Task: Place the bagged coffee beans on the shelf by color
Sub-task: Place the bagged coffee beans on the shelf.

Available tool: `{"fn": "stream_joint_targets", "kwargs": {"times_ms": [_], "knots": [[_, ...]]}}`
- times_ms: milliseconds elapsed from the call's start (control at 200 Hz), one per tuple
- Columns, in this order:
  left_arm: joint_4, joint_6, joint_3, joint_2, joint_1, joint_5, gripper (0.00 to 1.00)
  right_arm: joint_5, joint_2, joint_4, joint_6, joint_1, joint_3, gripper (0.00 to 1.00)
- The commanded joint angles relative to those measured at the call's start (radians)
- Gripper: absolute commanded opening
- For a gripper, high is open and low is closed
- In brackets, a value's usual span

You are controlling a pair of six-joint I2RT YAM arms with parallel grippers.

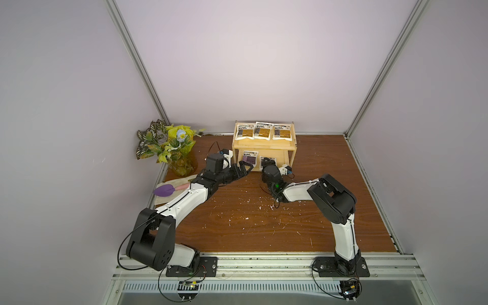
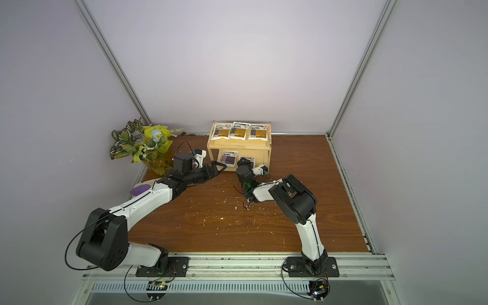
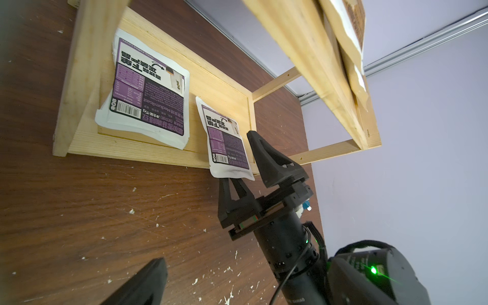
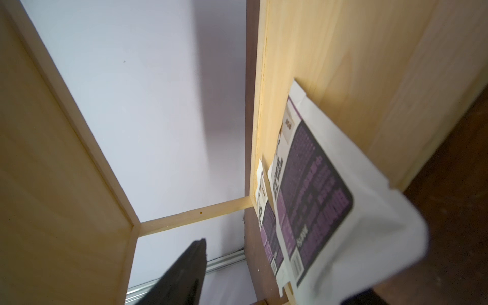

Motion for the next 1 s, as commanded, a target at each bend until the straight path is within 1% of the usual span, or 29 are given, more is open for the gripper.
{"fn": "stream_joint_targets", "kwargs": {"times_ms": [0, 65, 175, 335, 565, 861, 996], "knots": [[0.007, -0.003, 0.01, -0.029, 0.01, -0.008, 0.99, -0.009, -0.049, -0.051, -0.032, 0.002, 0.005, 0.71], [0.006, -0.003, 0.011, -0.032, 0.01, -0.01, 1.0, -0.01, -0.04, -0.085, -0.023, -0.006, 0.028, 0.71], [0.001, -0.003, 0.013, -0.036, 0.01, -0.011, 0.99, -0.028, -0.013, -0.124, -0.047, -0.028, 0.083, 0.72], [-0.003, -0.002, 0.012, -0.047, 0.01, -0.016, 1.0, -0.067, -0.03, -0.138, -0.069, -0.041, 0.087, 0.72], [0.008, -0.013, 0.0, -0.059, 0.01, -0.016, 0.99, -0.14, -0.102, -0.311, -0.093, -0.042, 0.068, 0.74], [0.004, -0.017, -0.002, -0.076, 0.01, -0.026, 0.99, -0.251, -0.133, -0.541, -0.181, -0.041, 0.125, 0.76], [0.007, -0.018, -0.002, -0.077, 0.01, -0.027, 0.99, -0.273, -0.141, -0.577, -0.224, -0.041, 0.128, 0.76]]}}
